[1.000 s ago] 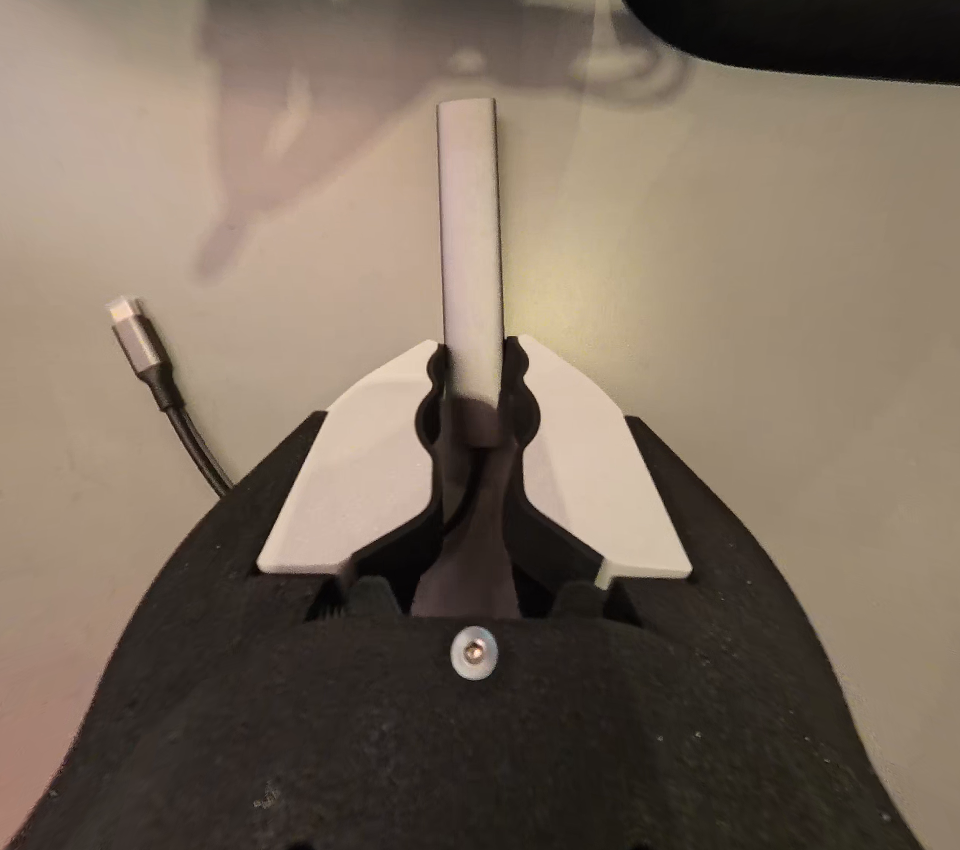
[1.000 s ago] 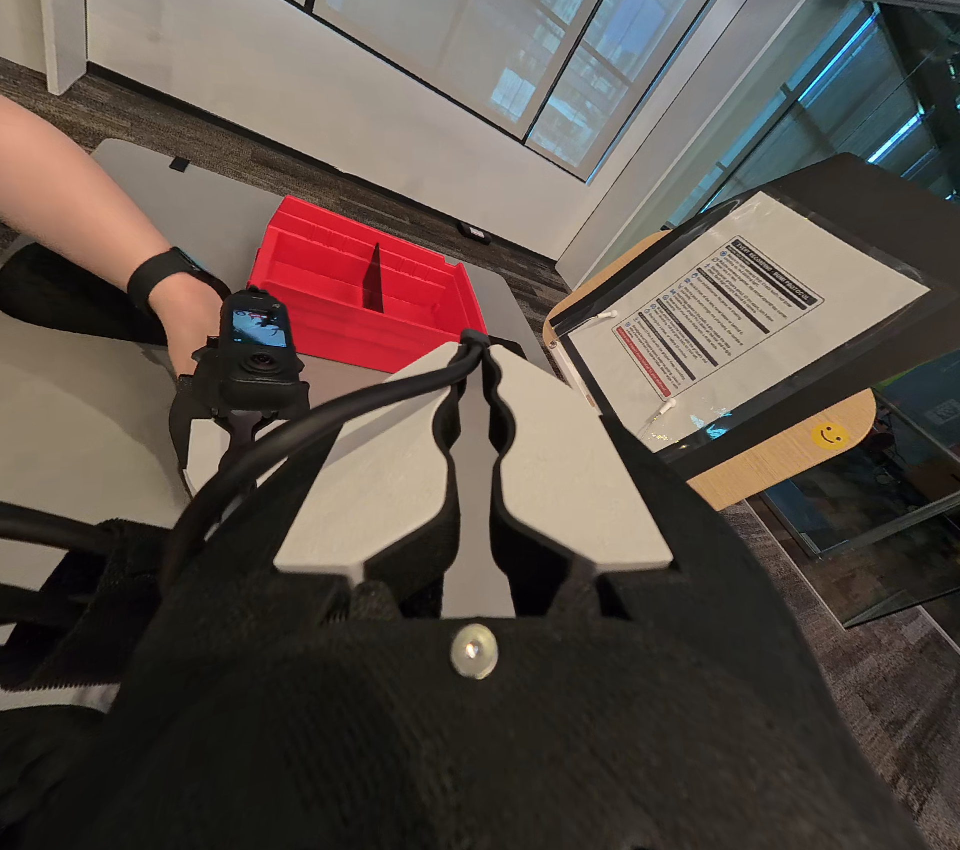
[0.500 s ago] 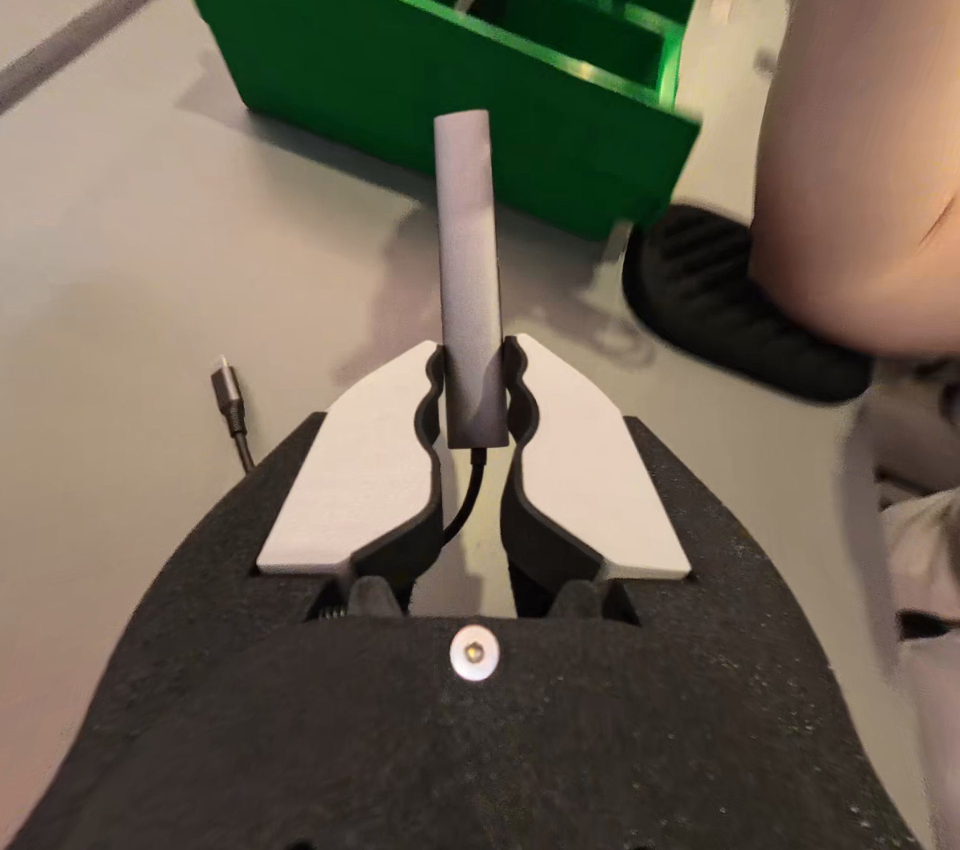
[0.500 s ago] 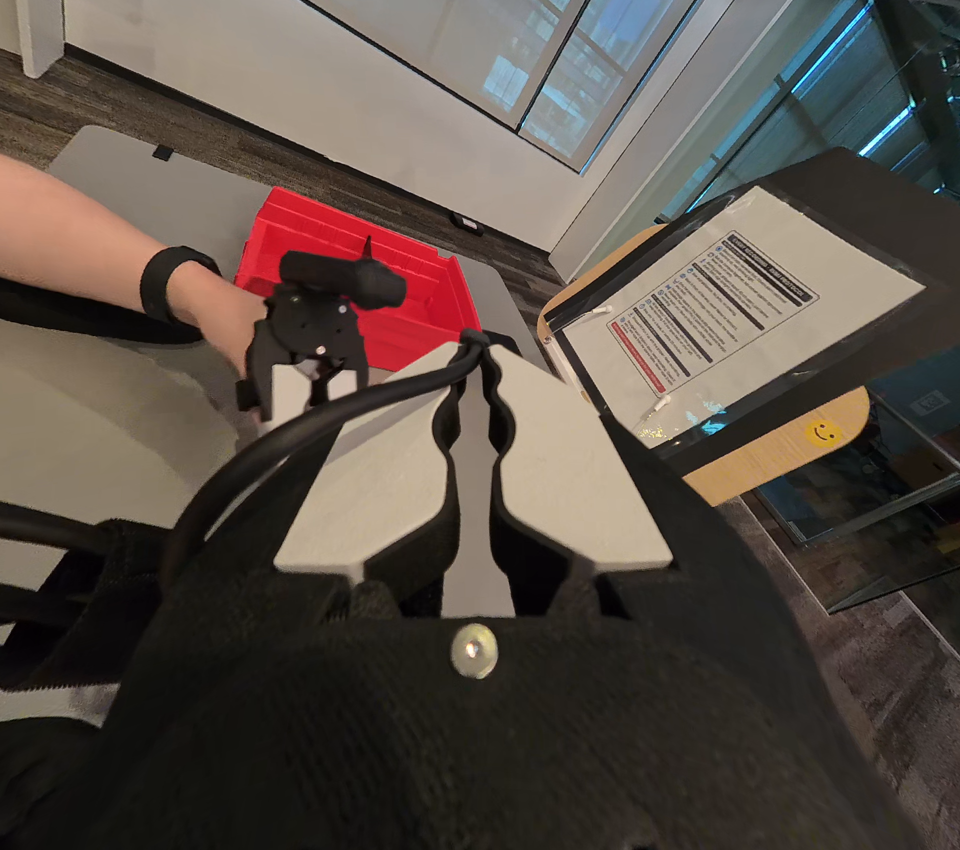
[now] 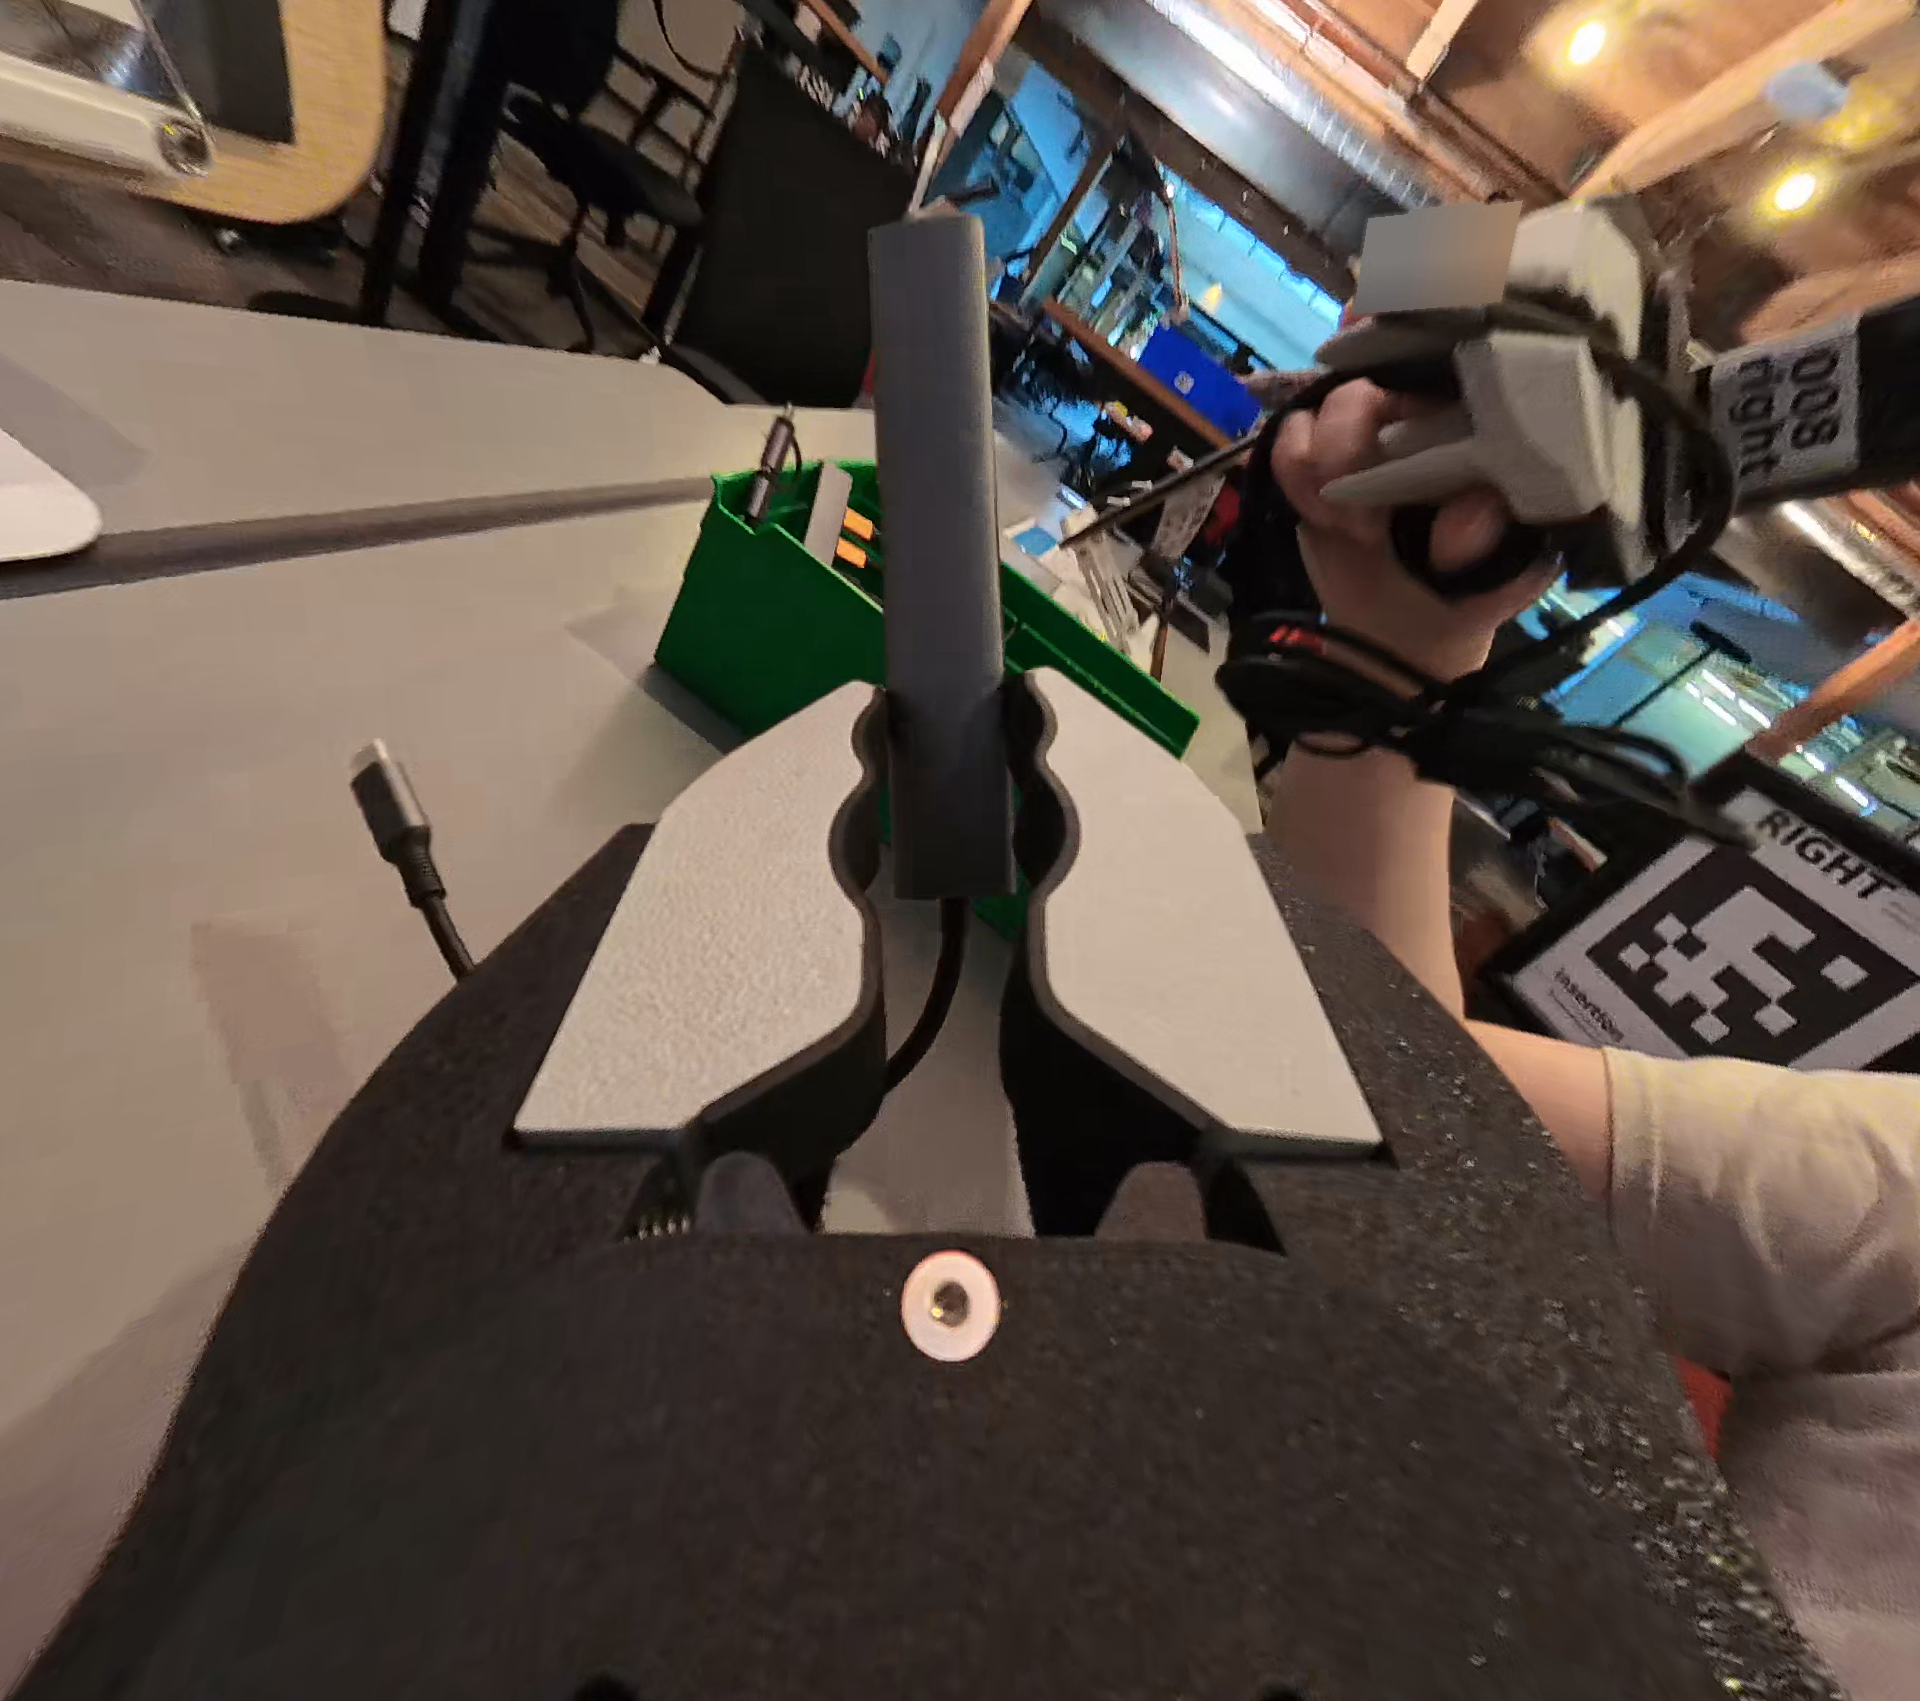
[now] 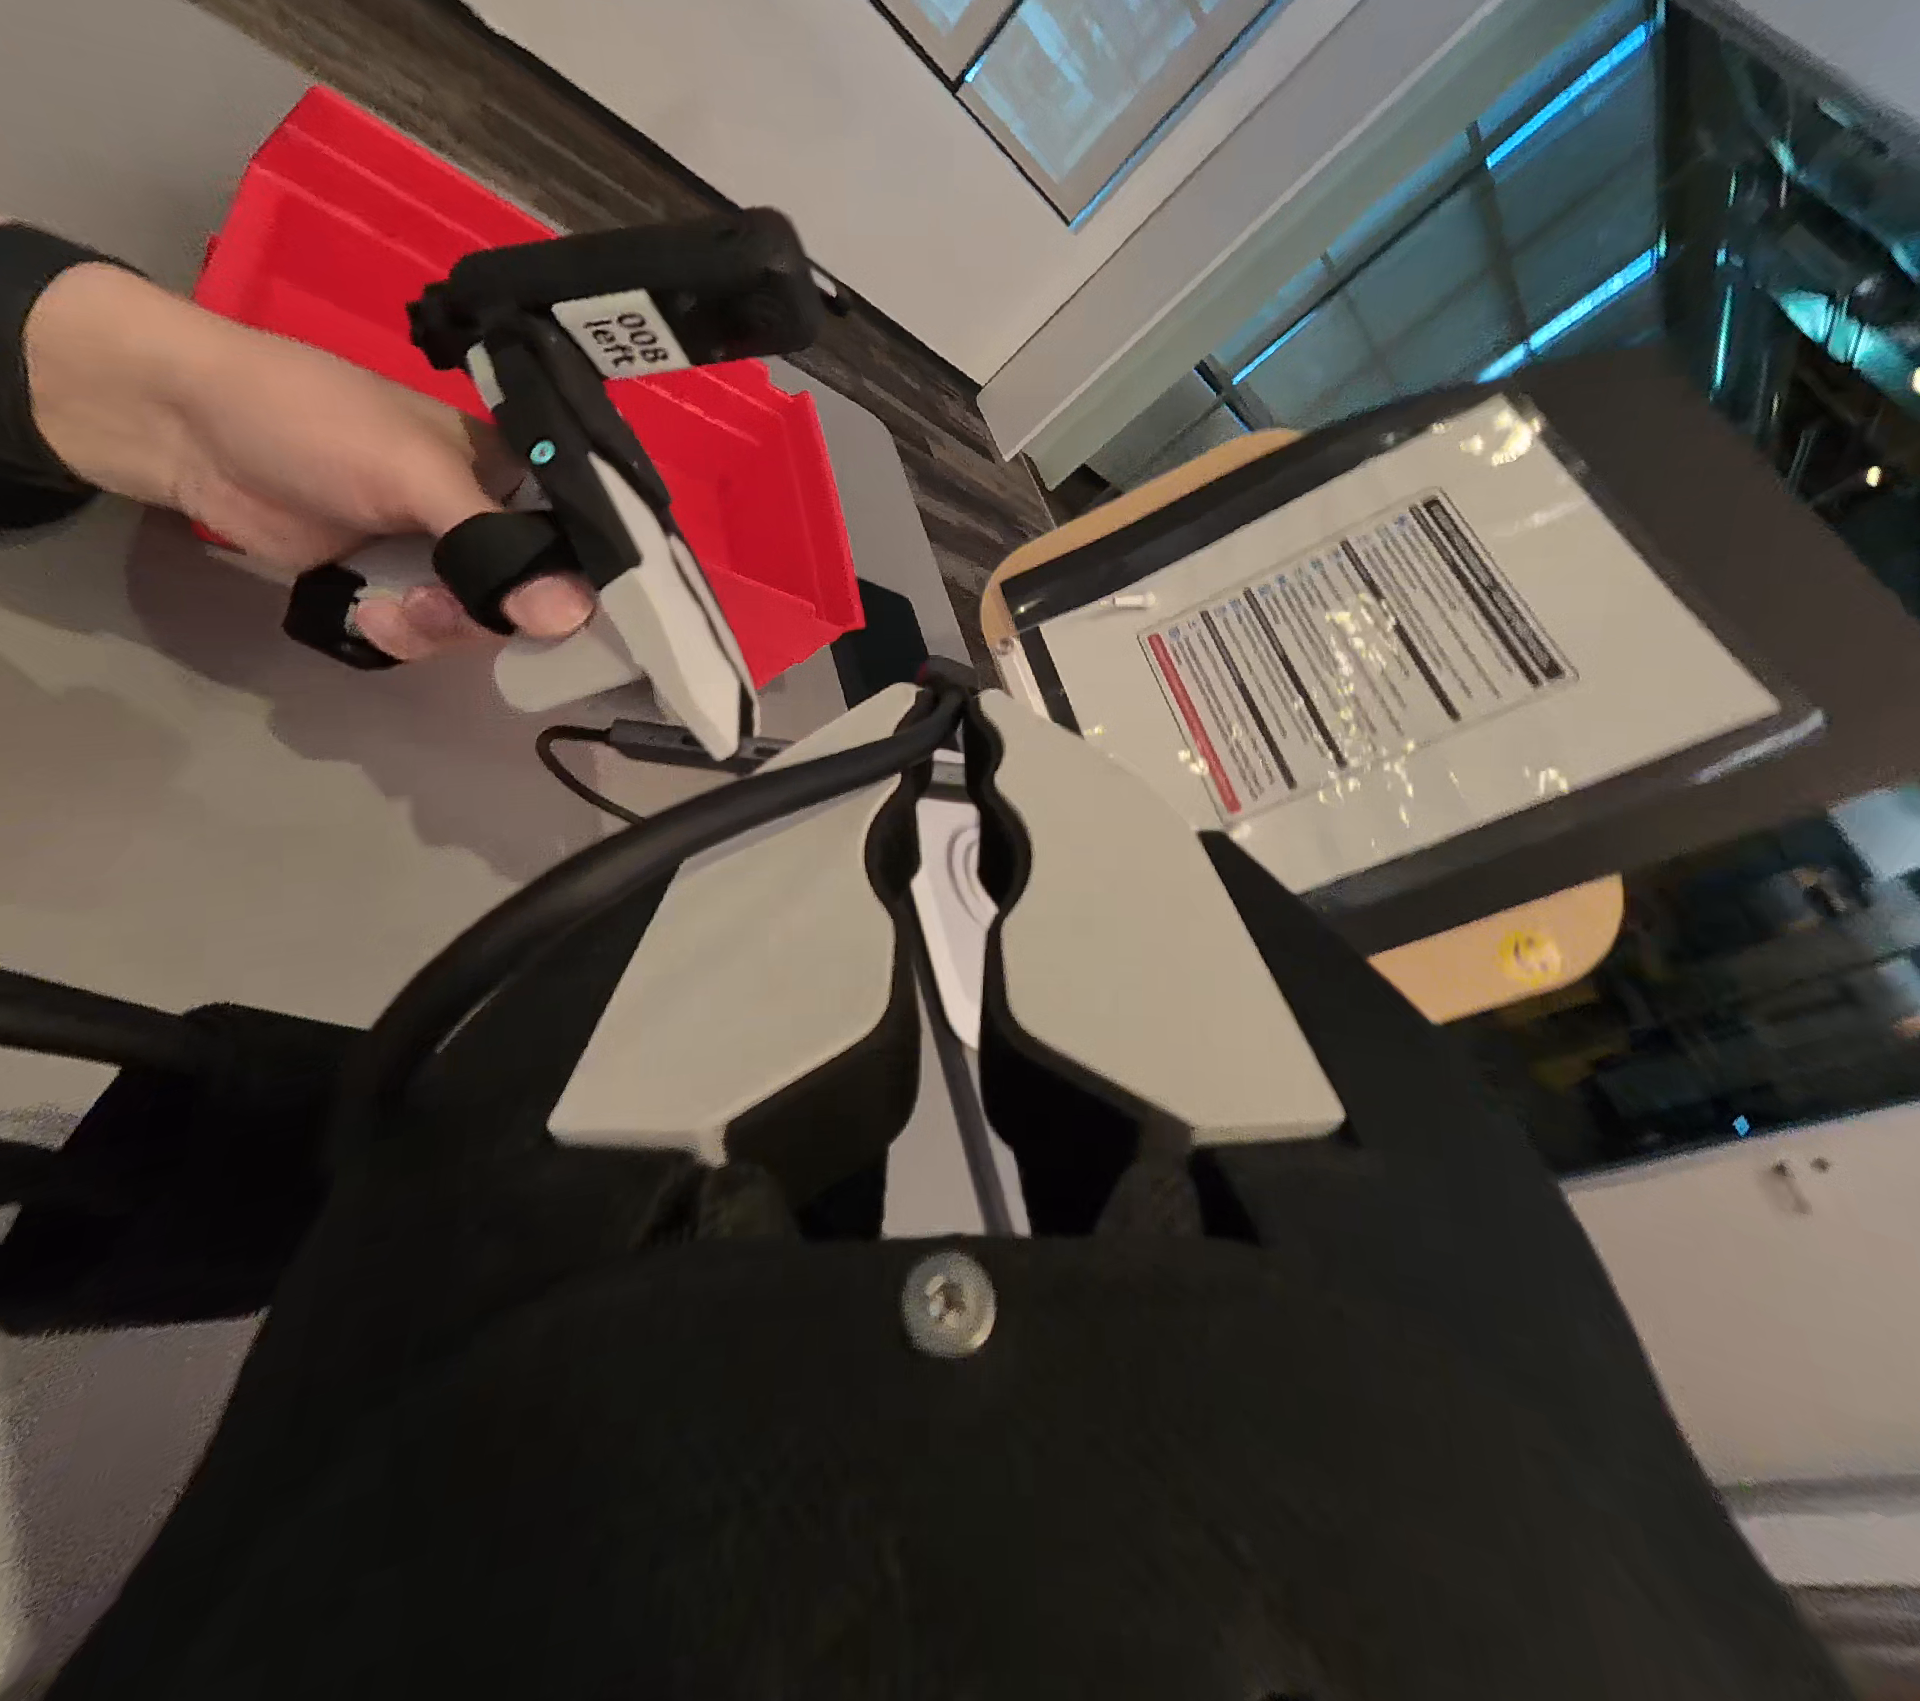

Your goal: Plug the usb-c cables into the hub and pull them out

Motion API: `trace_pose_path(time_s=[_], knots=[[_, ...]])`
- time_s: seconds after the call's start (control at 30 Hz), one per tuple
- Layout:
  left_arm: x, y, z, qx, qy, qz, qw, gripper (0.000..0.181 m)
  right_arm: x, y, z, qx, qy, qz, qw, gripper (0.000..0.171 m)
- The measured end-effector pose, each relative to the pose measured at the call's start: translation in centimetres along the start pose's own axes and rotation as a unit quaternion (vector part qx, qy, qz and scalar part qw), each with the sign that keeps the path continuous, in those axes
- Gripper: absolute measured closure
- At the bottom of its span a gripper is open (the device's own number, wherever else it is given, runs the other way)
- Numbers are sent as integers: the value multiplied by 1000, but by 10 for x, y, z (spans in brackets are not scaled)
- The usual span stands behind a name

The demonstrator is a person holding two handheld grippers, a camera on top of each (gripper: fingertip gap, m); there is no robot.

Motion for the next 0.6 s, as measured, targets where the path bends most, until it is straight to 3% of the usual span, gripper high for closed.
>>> trace_pose_path(time_s=[0.03, 0.4, 0.6], knots=[[4, -3, 0, -2, -2, 8, 1000, 161, -4, -2, -3, 14, -1, 1, 1000, 165], [17, -20, 2, -49, -13, 17, 999, 160, -36, 2, -30, 188, 12, -49, 981, 165], [18, -25, 2, -63, -15, 24, 998, 160, -47, 8, -39, 186, -13, -53, 981, 165]])
Point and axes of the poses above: each gripper's, where its closed fingertips meet, x back along the fingers, y out of its underside, z = x × y across the jaws, the point moved 2 cm from there along x, back along the fingers, and after that the axes turned 3 degrees about x, right-handed, at the moved point
